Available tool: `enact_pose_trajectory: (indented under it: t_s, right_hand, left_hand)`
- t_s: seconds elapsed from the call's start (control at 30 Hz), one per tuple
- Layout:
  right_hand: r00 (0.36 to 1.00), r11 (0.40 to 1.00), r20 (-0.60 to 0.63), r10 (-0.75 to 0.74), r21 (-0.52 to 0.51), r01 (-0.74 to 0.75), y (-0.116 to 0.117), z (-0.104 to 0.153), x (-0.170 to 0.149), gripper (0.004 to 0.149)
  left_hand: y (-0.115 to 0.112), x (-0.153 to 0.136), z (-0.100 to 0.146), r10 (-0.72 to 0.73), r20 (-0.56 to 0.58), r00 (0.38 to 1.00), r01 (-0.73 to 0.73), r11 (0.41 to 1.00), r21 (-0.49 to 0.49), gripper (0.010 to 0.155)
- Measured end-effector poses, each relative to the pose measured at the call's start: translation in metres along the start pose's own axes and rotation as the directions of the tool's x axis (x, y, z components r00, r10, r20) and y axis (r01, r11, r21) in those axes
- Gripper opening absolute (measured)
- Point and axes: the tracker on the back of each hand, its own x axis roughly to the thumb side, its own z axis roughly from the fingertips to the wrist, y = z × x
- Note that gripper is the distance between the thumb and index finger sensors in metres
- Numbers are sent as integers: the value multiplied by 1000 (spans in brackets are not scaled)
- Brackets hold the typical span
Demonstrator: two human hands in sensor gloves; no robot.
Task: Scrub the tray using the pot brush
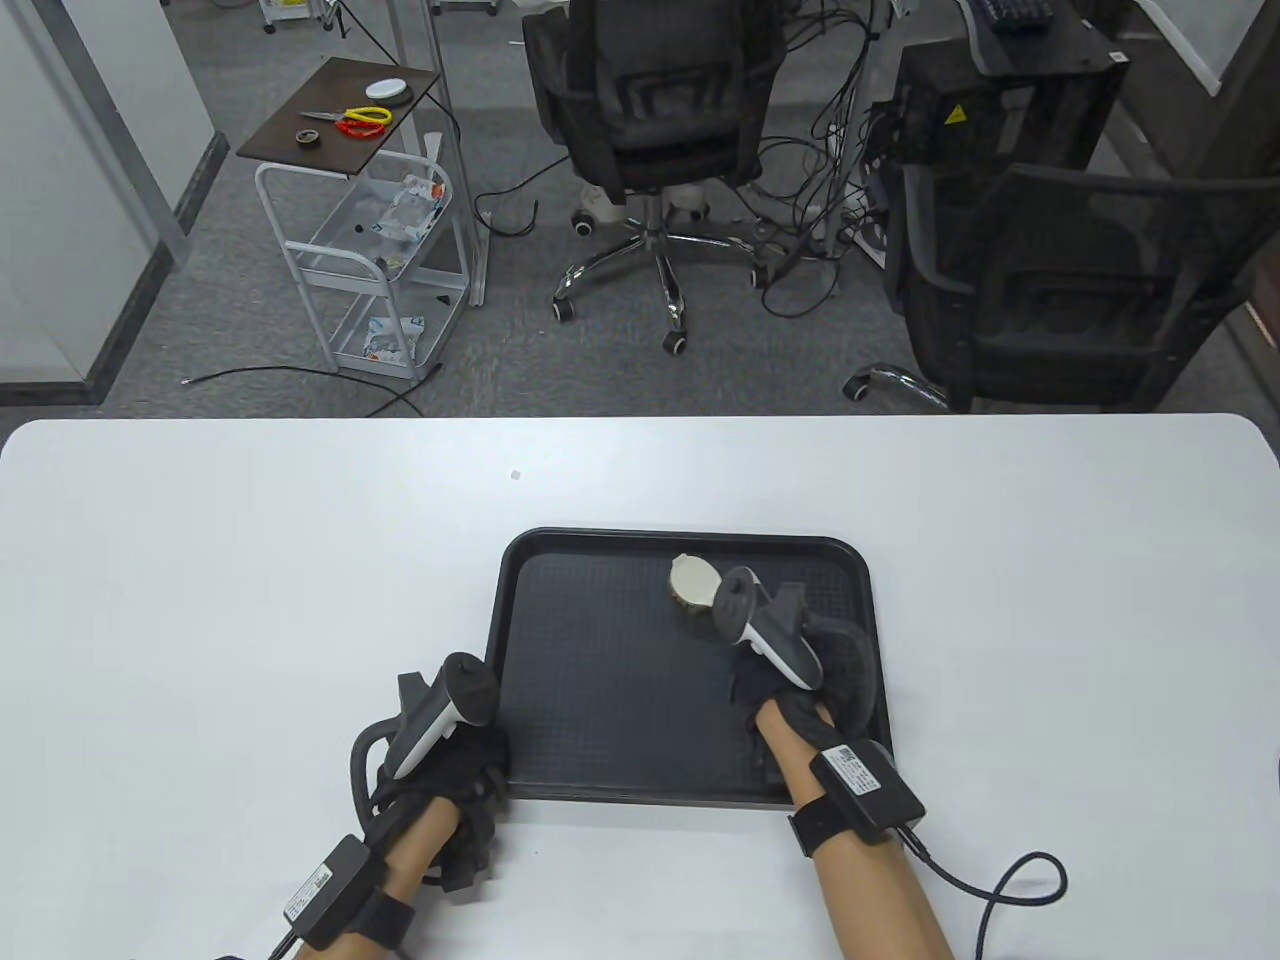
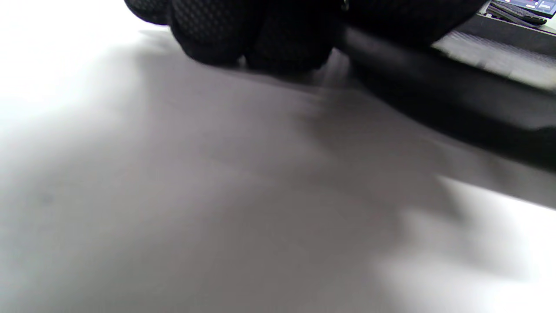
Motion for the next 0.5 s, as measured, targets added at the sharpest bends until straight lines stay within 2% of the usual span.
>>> enact_pose_trajectory:
  t_s: [0.17, 0.3, 0.43, 0.5]
  right_hand:
    - [992, 999, -116, 41, 27, -38, -7, -5, -54, 53]
    - [979, 995, -182, 93, 53, -84, -13, -7, -74, 54]
    - [977, 995, -196, 87, 74, -74, -24, -4, -63, 54]
    - [984, 994, -145, 100, 55, -93, -34, 1, -44, 54]
  left_hand:
    - [0, 0, 0, -1, -1, 1000, 1, 1000, 0, 76]
    - [0, 0, 0, -2, -2, 1000, 2, 1000, 0, 76]
    - [0, 0, 0, -1, -2, 1000, 1, 1000, -4, 76]
    - [0, 0, 0, -2, -3, 1000, 2, 1000, -2, 76]
